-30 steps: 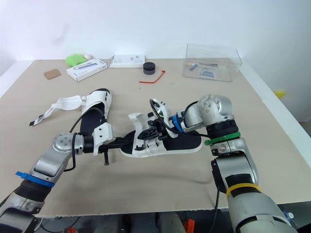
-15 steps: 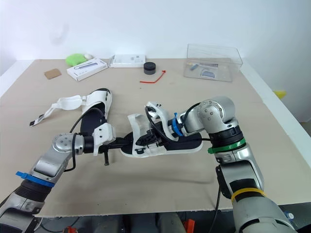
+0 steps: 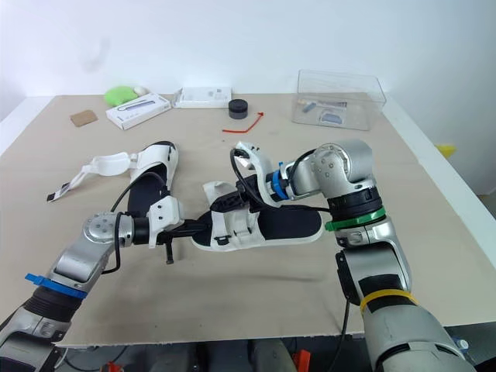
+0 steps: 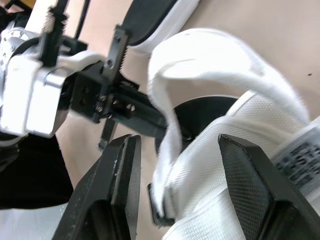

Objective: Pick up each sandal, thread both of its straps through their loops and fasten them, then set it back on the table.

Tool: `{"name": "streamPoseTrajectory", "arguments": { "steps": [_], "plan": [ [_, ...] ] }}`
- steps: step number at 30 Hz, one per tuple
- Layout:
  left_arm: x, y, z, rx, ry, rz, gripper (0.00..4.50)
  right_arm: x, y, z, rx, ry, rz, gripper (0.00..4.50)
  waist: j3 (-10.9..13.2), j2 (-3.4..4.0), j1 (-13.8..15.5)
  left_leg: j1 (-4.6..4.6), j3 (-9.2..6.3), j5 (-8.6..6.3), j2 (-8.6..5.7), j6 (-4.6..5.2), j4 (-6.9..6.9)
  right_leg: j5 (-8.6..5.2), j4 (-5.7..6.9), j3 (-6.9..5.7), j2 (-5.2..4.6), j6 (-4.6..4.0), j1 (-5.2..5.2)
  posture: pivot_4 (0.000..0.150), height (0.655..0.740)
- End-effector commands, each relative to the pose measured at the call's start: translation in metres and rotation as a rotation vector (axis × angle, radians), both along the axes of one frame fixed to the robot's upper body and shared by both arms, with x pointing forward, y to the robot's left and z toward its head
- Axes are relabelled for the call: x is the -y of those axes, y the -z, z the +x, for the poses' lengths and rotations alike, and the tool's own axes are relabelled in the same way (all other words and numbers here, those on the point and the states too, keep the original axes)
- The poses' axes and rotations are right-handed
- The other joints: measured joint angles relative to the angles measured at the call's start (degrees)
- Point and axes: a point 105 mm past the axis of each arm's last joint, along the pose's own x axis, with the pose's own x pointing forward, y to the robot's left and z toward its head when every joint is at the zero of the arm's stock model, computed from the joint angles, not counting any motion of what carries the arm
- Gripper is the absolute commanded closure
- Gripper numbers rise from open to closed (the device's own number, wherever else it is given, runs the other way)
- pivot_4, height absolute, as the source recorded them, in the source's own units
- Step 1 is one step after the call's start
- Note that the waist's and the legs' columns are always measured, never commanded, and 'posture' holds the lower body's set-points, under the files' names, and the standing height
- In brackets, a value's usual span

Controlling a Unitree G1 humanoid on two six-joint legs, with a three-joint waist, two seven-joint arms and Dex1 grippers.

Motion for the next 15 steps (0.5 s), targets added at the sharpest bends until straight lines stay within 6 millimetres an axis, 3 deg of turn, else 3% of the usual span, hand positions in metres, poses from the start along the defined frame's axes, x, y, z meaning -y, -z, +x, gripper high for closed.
{"name": "streamPoseTrajectory", "arguments": {
  "steps": [1, 3, 15],
  "plan": [
    [-0.008, 0.019, -0.002, -0.061, -0.032, 0.053, 4.50, -0.007, -0.017, 0.003, 0.050, -0.017, 0.041, 3.41, 0.0, 0.00, 0.0, 0.00, 0.00, 0.00, 0.00, 0.00, 0.00, 0.00, 0.00, 0.00, 0.00, -0.01, 0.00, 0.150, 0.7261],
    [-0.008, 0.019, -0.002, -0.062, -0.033, 0.054, 4.50, -0.009, -0.016, 0.003, 0.048, -0.022, 0.043, 4.40, 0.0, 0.00, 0.0, 0.00, 0.00, 0.00, 0.00, 0.00, 0.00, 0.00, 0.00, 0.00, 0.00, 0.00, 0.00, 0.150, 0.7261],
    [-0.009, 0.021, -0.005, -0.064, -0.036, 0.058, 4.50, -0.006, -0.009, -0.024, 0.022, -0.117, 0.036, 4.46, 0.0, 0.01, 0.0, -0.01, -0.12, -0.01, -0.01, -0.01, -0.06, -0.05, 0.00, -0.11, -0.03, -0.09, 0.00, 0.150, 0.7261]
  ]
}}
